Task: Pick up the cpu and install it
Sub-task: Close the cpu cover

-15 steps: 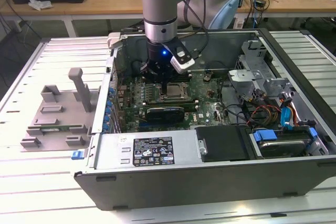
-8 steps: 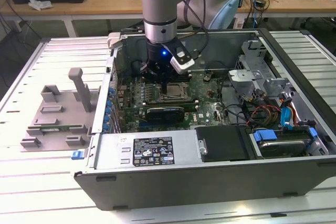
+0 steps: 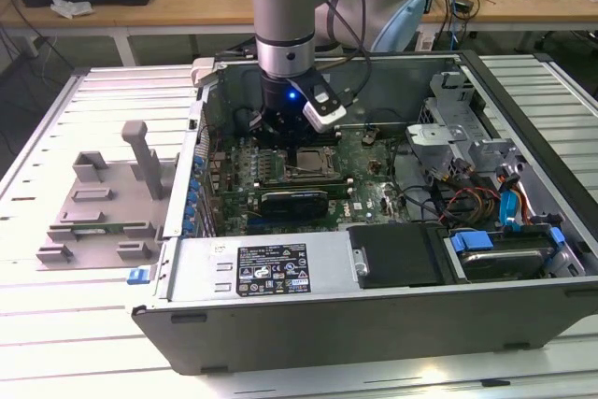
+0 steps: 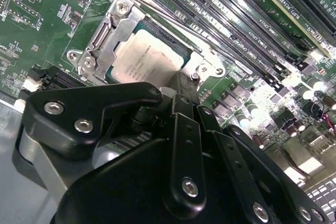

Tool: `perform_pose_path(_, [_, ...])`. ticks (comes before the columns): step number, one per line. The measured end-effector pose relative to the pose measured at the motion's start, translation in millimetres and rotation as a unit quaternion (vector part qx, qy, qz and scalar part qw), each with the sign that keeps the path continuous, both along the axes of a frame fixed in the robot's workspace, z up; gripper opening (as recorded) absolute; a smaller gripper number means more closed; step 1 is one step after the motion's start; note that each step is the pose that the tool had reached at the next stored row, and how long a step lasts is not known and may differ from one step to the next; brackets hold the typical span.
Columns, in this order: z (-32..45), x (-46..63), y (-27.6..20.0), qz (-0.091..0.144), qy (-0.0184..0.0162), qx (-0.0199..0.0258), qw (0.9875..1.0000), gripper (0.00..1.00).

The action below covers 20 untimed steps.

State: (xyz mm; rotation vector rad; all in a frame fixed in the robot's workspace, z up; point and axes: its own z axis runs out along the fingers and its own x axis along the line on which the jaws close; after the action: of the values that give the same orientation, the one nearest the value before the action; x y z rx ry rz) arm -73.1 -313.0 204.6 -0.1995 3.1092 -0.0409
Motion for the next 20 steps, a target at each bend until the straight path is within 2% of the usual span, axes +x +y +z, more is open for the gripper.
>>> perform_pose_path(20, [-2.6,-0.7,0.0,0.000,-0.0001,-0.0001,1.0000,0.11])
